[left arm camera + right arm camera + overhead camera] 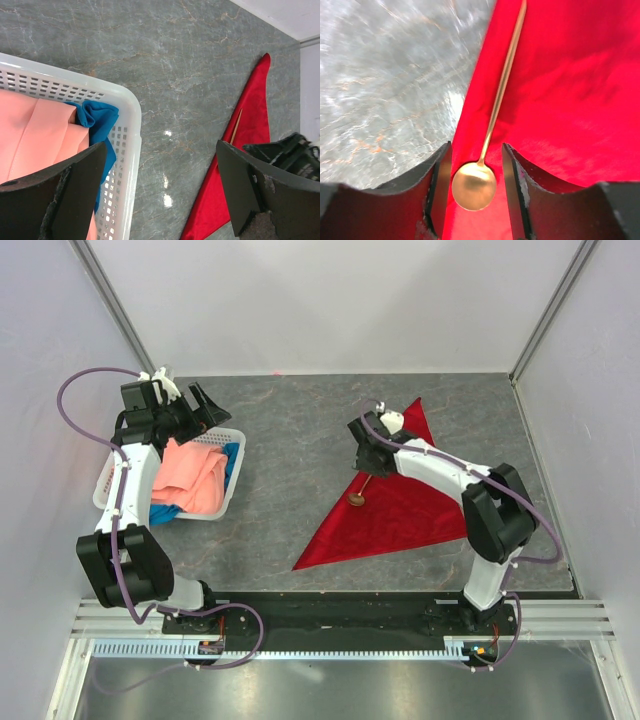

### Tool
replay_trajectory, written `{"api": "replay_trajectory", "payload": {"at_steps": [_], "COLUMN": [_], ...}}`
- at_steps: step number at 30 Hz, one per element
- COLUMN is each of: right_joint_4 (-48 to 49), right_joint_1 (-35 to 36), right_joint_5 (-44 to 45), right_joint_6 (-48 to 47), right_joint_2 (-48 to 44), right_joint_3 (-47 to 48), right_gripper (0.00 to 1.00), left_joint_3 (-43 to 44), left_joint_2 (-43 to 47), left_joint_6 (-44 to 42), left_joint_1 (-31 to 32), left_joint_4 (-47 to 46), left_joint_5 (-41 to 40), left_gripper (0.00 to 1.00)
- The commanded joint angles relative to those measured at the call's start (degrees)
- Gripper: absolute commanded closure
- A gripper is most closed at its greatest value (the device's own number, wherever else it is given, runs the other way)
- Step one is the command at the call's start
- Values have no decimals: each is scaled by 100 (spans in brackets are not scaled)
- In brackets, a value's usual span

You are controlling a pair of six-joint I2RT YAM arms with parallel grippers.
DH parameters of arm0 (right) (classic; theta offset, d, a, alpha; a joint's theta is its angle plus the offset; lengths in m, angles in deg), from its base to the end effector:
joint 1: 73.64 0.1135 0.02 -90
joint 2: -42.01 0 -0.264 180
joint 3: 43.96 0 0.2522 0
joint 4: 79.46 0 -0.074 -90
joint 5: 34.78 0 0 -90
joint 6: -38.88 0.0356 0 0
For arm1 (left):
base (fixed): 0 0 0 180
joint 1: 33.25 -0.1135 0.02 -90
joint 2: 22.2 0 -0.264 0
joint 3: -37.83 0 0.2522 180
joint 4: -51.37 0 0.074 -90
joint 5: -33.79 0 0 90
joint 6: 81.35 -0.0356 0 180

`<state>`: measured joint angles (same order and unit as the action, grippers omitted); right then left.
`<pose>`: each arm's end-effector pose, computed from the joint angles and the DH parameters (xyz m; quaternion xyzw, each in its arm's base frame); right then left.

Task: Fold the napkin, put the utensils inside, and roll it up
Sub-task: Place the utensil onto the napkin

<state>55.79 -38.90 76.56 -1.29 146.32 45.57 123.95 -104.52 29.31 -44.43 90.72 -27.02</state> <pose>0.3225 0.2079 0.2126 0.1727 0.9336 0.0416 0.3112 0.3191 0.0454 0.3308 -0.1252 0.8591 -0.2599 0.4227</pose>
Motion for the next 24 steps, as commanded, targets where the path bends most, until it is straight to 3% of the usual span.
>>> {"api": "replay_trajectory", "payload": {"at_steps": [1, 7, 13, 19, 24], "right_joint_4": [-188, -215, -259, -233, -13], "right_joint_1": [-415, -1354, -1812, -1901, -1945], "right_joint_5": [212, 98, -130, -490, -806], "right_joint_6": [-1149, -1616, -1818, -1687, -1511], "right_joint_2": [-315, 185, 985, 723, -348], "right_joint_3": [474, 1150, 1985, 1267, -165], "right_gripper": [47, 46, 47, 47, 45], "left_joint_3": [-29, -116, -257, -266, -257], "left_joint_2": [59, 32, -12, -170, -521], "left_joint_6": [175, 218, 254, 122, 52], "left_joint_1": [-33, -33, 133, 1029, 2082], "left_joint_4": [-220, -317, -502, -546, -572], "left_joint_5": [218, 333, 544, 500, 640], "left_gripper": [3, 5, 11, 12, 12]}}
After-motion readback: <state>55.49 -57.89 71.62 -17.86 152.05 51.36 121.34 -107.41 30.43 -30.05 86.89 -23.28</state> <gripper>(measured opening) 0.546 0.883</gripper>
